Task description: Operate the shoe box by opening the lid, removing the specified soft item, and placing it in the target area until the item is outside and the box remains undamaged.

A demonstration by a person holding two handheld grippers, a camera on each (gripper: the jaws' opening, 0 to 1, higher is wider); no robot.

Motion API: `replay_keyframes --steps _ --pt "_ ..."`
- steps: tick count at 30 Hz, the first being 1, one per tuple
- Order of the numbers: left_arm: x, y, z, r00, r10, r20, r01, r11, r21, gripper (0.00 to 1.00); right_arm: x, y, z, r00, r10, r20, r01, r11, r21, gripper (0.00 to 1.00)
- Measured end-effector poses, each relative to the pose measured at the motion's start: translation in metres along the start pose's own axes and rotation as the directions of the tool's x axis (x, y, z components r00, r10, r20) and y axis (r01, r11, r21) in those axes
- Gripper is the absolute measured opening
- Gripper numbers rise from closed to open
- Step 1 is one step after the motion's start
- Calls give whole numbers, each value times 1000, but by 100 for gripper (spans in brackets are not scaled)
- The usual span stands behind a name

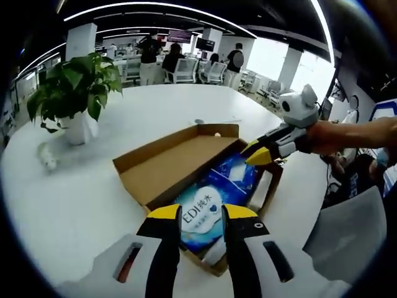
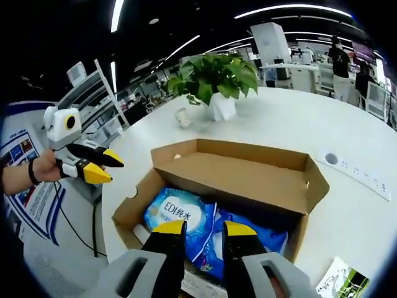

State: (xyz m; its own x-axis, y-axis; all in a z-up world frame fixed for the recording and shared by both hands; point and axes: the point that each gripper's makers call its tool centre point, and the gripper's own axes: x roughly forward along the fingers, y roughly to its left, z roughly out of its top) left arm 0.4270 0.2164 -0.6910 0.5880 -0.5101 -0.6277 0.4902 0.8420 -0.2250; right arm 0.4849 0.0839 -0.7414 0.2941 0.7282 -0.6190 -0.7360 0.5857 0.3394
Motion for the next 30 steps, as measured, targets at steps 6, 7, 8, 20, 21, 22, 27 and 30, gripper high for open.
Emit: replay_keyframes --steps 6,7,8,20,21,22,27,30 --pt "-10 -4 -9 1000 1 3 -1 1000 -10 26 20 -1 -5 1000 13 -25 -13 1000 -8 19" --pt "-12 -4 -11 1000 1 4 -1 1000 -14 26 24 0 -7 999 13 -33 -14 1000 -7 19" --pt "-12 -3 -11 1000 1 4 -1 1000 -15 26 26 0 -8 999 12 -36 -13 1000 -8 19" --pt "-30 15 -30 1000 16 -3 -16 999 -34 25 51 -7 -21 996 -17 -83 15 1000 -21 19" --pt "-31 17 -30 1000 17 -2 -18 999 -35 25 54 -8 -23 996 -20 -89 18 999 -26 19" --pt "-30 16 -30 1000 19 -2 -19 999 -38 25 56 -8 -24 996 -19 -93 16 999 -30 19" --pt "-33 22 -34 1000 23 -6 -24 999 -45 24 61 -7 -26 993 -24 -113 19 999 -46 18" --pt "-35 26 -36 1000 26 -7 -27 998 -50 24 63 -5 -27 993 -29 -115 23 998 -52 14"
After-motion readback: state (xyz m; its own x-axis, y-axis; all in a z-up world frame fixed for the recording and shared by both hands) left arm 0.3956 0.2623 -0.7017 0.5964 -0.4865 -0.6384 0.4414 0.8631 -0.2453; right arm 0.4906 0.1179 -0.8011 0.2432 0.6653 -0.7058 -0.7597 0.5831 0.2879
